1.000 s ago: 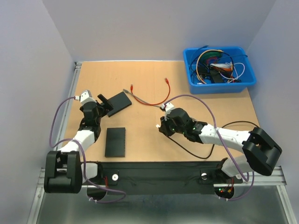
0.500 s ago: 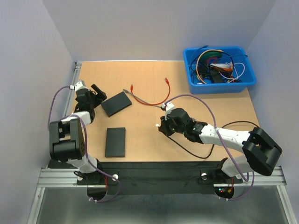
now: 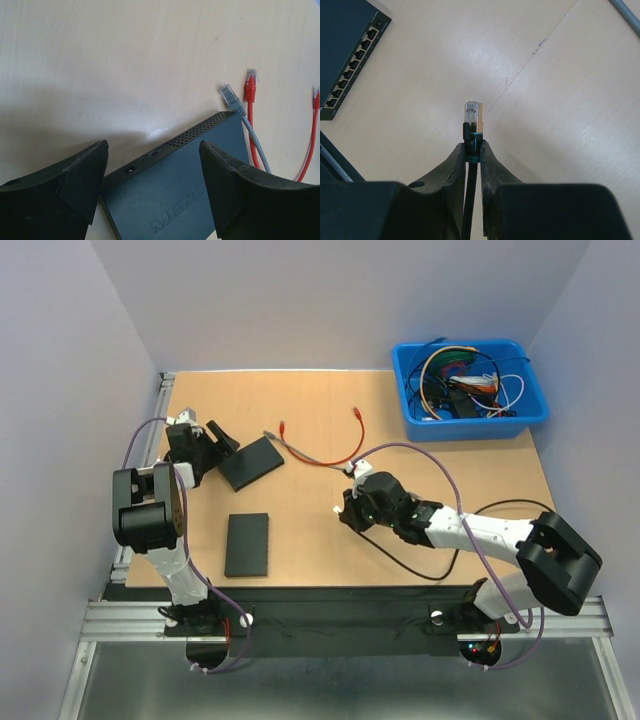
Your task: Insert the plug into the switch port
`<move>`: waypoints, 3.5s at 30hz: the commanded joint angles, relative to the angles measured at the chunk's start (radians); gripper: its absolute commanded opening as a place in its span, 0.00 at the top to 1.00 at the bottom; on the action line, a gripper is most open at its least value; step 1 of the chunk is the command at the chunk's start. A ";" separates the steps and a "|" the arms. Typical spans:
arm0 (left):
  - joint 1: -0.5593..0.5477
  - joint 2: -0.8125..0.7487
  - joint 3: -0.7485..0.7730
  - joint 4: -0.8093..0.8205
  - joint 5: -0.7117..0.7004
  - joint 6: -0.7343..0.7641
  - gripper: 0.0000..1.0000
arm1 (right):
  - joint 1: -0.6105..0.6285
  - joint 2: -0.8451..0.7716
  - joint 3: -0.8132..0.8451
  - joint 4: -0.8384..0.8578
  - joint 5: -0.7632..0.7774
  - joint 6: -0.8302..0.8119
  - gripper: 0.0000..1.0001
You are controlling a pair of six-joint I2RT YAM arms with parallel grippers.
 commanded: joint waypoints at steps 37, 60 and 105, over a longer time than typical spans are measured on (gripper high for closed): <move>-0.145 -0.086 -0.018 0.015 0.099 0.123 0.18 | 0.005 0.594 0.614 -0.040 -0.143 -0.085 1.00; -0.260 -0.093 -0.004 -0.056 -0.059 0.134 0.18 | 0.003 0.724 0.737 -0.080 -0.048 -0.110 1.00; -0.306 -0.121 -0.062 -0.068 -0.082 0.097 0.18 | 0.005 0.758 0.877 -0.127 -0.173 -0.029 0.99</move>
